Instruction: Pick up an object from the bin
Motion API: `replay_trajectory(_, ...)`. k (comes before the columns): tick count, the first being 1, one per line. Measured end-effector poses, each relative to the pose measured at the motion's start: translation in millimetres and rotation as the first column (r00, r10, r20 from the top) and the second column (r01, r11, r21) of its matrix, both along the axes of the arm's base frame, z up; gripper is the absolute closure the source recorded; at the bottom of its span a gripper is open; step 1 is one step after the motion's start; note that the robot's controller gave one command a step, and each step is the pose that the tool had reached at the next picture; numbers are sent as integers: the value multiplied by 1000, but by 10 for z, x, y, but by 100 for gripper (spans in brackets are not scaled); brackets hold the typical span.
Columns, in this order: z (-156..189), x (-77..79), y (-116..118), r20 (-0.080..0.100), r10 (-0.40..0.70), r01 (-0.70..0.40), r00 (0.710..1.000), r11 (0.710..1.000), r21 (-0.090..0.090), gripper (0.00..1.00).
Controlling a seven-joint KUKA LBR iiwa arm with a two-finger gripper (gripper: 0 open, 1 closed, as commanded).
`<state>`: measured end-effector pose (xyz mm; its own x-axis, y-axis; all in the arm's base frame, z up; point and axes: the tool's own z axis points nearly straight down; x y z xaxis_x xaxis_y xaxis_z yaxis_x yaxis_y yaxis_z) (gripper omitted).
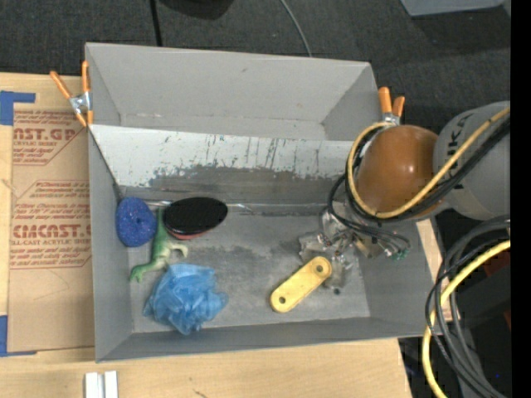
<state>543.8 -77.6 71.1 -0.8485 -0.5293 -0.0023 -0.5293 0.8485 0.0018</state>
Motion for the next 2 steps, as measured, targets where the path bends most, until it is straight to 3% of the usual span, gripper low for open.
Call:
replay_trajectory(1, 0, -43, 209, -2, 93, -93, 996, 996, -3, 100)
replay_trajectory(2, -1, -339, 178, 7, 116, -116, 993, 993, 1, 100)
